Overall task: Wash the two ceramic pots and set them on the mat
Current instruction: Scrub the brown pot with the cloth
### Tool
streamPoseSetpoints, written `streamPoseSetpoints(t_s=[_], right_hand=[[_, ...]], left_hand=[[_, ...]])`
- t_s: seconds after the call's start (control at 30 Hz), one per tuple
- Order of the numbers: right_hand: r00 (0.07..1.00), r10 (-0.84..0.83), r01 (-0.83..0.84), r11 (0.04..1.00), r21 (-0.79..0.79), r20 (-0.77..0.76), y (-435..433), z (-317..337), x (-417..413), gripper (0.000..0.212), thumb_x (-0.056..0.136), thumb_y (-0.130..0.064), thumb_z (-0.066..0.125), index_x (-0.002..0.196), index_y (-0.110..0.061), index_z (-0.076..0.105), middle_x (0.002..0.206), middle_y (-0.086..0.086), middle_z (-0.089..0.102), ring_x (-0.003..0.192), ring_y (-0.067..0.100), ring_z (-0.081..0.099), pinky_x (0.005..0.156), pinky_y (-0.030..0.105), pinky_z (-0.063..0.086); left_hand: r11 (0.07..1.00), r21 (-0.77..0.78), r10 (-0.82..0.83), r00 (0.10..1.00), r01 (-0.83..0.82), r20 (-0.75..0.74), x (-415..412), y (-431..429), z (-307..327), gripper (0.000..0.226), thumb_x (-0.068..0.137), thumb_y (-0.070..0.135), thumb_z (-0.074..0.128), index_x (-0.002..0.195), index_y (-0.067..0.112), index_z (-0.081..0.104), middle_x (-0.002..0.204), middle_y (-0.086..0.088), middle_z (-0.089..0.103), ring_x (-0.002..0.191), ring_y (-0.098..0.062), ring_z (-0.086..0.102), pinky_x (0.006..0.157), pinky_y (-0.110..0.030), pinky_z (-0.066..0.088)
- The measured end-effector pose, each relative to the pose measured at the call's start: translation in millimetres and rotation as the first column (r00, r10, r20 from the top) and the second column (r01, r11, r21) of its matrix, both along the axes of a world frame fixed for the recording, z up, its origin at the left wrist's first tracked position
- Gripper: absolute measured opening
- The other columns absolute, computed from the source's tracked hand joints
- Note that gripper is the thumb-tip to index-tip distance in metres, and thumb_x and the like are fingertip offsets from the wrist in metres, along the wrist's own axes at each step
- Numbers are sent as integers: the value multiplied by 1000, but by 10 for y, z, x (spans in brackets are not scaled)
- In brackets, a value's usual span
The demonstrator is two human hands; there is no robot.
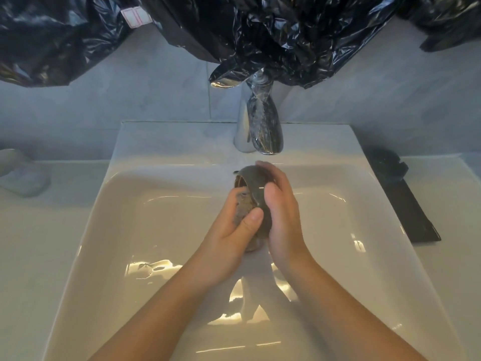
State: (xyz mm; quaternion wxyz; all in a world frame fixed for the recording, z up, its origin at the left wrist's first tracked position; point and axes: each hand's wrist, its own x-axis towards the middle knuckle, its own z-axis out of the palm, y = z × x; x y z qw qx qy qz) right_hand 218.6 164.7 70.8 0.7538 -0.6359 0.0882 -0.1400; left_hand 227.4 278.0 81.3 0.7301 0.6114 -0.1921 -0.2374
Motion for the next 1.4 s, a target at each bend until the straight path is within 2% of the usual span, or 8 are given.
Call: streamPoseSetpoints(t_s=[0.1,0.37,0.47,0.7,0.97,1.07,1.27,1.4], right_hand=[[978,45,-14,988,-151,204,-11,-93,-29,46,84,-39,45,128,-26,51,127,8,60,113,19,61,94,33,51],[902,354,-113,748,654,-248,-170,110,4,57,79,-56,55,121,-20,66,98,8,72,88,24,68,79,37,53],[910,264,-41,823,566,-318,-149,24,-23,34,86,-48,57,97,-20,74,85,7,70,74,21,67,71,33,52],[990,74,-67,996,-59,122,-104,-144,-49,48,80,-44,47,123,-26,55,113,3,62,99,13,62,82,24,51],[880,374,-104,754,649,-294,-189,90,-13,57,81,-60,53,99,-10,75,92,12,73,83,25,70,76,37,55],[915,245,-21,822,569,-320,-115,31,-50,42,86,-49,56,76,-16,79,80,8,73,72,21,70,72,35,53],[974,33,32,958,-283,224,-79,-225,-44,48,83,-61,55,124,-36,55,122,6,62,112,20,60,93,29,50],[992,123,-122,991,-61,6,-24,-119,-15,52,80,-51,57,129,-33,54,119,-7,66,111,11,64,87,22,51]], left_hand=[[999,-34,18,1000,-17,19,-2,-7,40,28,88,25,49,115,18,50,83,13,62,76,-7,57,65,-19,48],[924,382,-183,873,-4,451,52,80,-91,26,91,32,50,114,37,39,110,11,56,101,-4,55,86,-26,46],[940,340,-164,927,42,338,-10,-18,-104,26,91,31,48,116,28,42,108,13,57,101,-4,56,86,-28,48],[997,-78,20,998,-25,-67,-12,-77,-55,31,88,24,50,117,14,52,97,5,63,92,-8,61,76,-20,50],[909,415,-189,856,-33,482,64,48,-119,26,91,31,49,115,32,40,106,13,54,97,0,52,81,-17,42],[927,374,-171,893,3,417,-6,9,-128,24,91,30,48,113,35,40,103,17,54,96,2,53,82,-18,42],[997,-76,14,992,-24,-122,32,5,-87,46,84,39,57,118,9,53,102,-9,61,96,-21,59,86,-44,48],[994,25,111,994,-110,-17,85,41,-97,39,86,38,57,115,13,54,100,-8,64,93,-20,61,81,-46,51]])
